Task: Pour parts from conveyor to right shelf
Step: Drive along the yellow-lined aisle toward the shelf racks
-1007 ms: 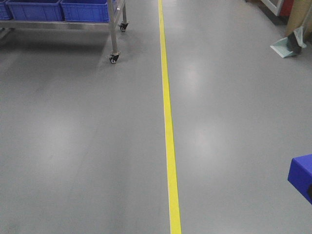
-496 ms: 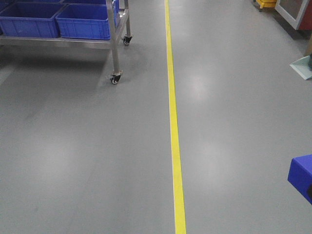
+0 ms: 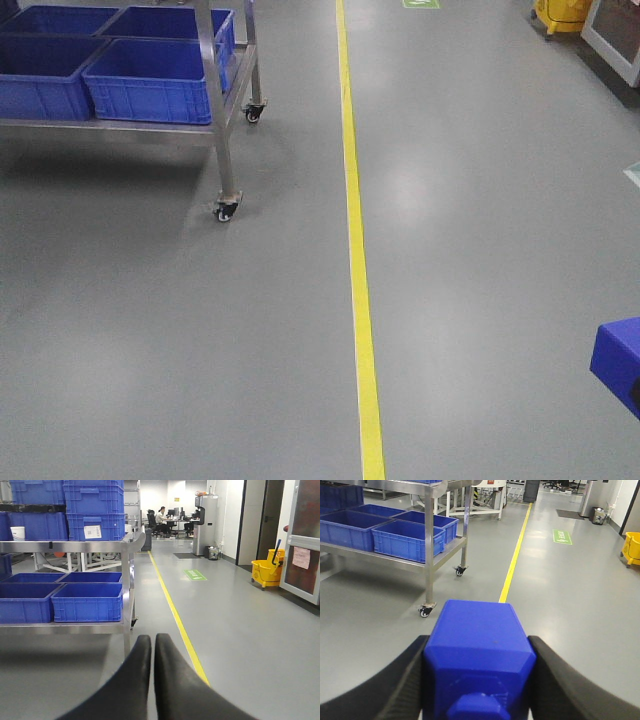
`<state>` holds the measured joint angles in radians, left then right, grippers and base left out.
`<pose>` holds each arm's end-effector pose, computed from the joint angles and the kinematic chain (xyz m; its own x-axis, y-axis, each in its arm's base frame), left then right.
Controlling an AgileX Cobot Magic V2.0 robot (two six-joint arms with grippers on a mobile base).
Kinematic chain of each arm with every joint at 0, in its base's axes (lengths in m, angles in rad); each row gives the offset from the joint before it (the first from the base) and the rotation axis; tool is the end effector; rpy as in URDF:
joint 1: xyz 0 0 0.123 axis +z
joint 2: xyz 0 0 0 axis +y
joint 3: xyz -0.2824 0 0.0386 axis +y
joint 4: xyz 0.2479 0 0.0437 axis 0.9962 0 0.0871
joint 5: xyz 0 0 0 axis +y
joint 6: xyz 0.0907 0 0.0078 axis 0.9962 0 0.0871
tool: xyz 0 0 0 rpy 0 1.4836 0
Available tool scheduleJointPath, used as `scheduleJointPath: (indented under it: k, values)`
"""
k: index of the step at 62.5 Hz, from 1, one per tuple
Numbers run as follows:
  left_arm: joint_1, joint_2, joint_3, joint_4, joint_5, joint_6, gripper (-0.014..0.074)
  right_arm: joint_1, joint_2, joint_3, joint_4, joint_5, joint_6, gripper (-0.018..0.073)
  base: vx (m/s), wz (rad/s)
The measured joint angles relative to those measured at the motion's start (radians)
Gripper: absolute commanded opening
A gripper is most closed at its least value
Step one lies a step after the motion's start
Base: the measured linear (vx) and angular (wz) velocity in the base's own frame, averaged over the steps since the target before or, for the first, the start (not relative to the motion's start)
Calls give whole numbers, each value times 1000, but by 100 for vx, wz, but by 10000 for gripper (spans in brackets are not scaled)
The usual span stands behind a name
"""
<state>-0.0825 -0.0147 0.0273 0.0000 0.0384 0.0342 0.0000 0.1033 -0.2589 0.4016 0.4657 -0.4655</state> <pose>0.0563 -0.0047 0.2012 0.0389 0.0311 -0.9988 0.0811 0.9961 0.0342 0.0492 0.0160 0.2550 -0.1706 -0.1011 -0.9801 -0.1909 0.9793 -0.0677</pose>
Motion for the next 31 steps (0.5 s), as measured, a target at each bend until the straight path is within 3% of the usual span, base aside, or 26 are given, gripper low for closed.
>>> scheduleJointPath:
  k: [31]
  values:
    - [0, 0, 0, 0, 0, 0, -6, 0, 0, 0, 0, 1, 0, -10, 64, 8]
